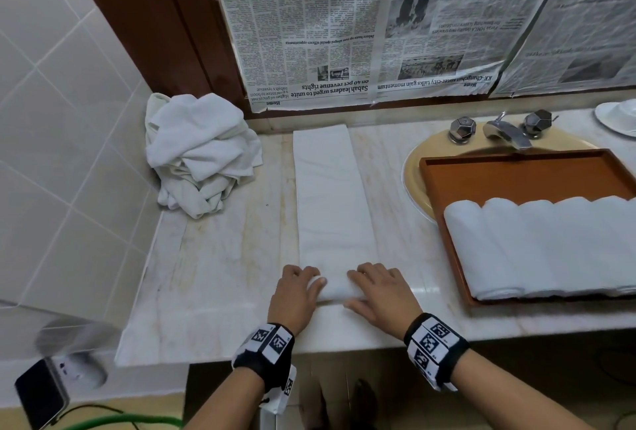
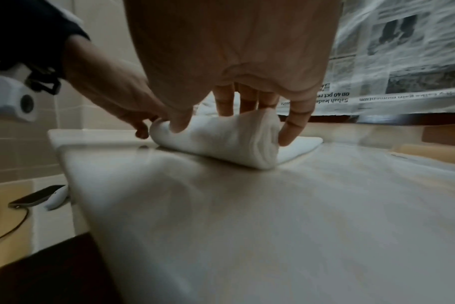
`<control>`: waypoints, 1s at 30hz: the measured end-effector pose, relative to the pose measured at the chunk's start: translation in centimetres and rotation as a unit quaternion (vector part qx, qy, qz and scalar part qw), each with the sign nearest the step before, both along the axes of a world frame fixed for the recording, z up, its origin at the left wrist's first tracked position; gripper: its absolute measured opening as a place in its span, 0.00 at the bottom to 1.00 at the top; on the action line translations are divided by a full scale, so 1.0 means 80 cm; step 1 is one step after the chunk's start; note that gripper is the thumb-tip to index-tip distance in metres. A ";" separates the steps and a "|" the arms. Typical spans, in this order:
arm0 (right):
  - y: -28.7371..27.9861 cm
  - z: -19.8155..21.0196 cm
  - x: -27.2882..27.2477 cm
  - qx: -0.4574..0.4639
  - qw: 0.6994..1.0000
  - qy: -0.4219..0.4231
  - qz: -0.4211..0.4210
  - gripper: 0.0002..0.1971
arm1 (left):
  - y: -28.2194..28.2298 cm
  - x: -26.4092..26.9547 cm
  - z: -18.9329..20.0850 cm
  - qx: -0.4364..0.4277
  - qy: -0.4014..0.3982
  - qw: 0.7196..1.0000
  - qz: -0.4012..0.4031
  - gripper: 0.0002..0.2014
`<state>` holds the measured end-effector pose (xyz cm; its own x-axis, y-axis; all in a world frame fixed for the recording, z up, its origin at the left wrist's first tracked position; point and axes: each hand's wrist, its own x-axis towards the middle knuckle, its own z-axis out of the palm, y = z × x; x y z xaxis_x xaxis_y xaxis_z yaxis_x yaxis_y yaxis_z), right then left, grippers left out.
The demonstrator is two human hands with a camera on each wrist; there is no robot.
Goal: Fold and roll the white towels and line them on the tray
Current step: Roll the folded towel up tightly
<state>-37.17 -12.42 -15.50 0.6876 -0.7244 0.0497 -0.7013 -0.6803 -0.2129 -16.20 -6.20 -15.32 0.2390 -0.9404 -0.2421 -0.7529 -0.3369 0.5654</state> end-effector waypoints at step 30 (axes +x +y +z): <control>-0.036 0.032 0.011 0.248 0.967 0.052 -0.028 0.23 | 0.004 0.003 -0.007 -0.046 -0.039 0.991 -0.120 0.37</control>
<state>-36.32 -15.30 -12.96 0.6300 -0.6770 -0.3806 -0.7687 -0.4734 -0.4302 -15.98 -5.85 -15.84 0.0209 -0.9896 -0.1421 -0.8481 -0.0928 0.5217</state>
